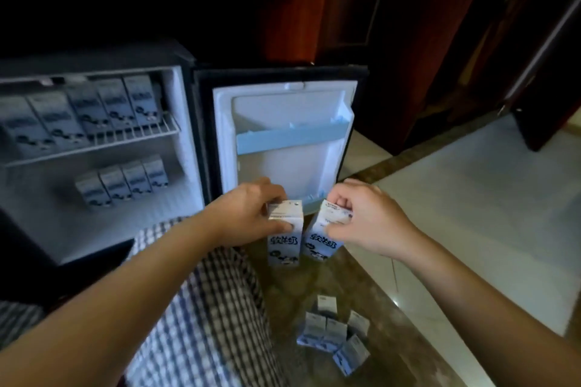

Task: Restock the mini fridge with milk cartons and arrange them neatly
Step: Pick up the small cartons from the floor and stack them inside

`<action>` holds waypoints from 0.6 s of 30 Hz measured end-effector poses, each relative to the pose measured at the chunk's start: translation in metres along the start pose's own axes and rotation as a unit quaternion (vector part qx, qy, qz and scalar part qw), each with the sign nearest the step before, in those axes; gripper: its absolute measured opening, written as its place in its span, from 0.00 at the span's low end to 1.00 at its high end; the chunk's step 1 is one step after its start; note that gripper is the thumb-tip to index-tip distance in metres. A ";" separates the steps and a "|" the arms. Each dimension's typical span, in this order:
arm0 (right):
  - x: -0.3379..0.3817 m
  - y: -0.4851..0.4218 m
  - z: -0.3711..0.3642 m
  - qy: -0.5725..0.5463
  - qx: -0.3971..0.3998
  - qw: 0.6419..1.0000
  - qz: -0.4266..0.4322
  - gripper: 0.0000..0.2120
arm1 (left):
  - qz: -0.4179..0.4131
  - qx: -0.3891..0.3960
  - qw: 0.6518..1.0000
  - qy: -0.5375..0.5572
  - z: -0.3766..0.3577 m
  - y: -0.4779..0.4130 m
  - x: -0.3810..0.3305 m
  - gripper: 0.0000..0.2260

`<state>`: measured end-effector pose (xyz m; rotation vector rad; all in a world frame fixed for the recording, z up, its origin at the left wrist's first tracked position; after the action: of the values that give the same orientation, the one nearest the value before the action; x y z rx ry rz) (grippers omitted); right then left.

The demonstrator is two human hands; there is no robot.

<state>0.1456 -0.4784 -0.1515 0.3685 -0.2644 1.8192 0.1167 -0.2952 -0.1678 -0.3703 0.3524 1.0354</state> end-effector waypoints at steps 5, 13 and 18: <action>0.071 -0.018 0.033 -0.004 -0.033 0.997 0.076 0.10 | 0.028 -0.162 0.985 0.044 0.055 0.039 0.019 0.12; 0.184 -0.056 0.027 0.034 -0.084 0.978 0.186 0.12 | 0.103 -0.319 0.942 -0.001 0.122 0.099 0.069 0.15; 0.239 -0.082 -0.003 0.054 -0.088 0.964 0.246 0.12 | 0.169 -0.333 0.926 -0.053 0.143 0.129 0.113 0.18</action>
<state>0.1644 -0.2422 -0.0635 0.0763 -0.4688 2.2735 0.0715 -0.0844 -0.1088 -0.8820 -0.0531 1.5016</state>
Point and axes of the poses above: each hand's wrist, its own y-axis away from the middle knuckle, its own z-axis out of the back of the hand, x = y × z, the point moved 4 cm from there along -y, towards the middle knuckle, and after that the axes turned 14 degrees about -z, right-handed, at the moved point
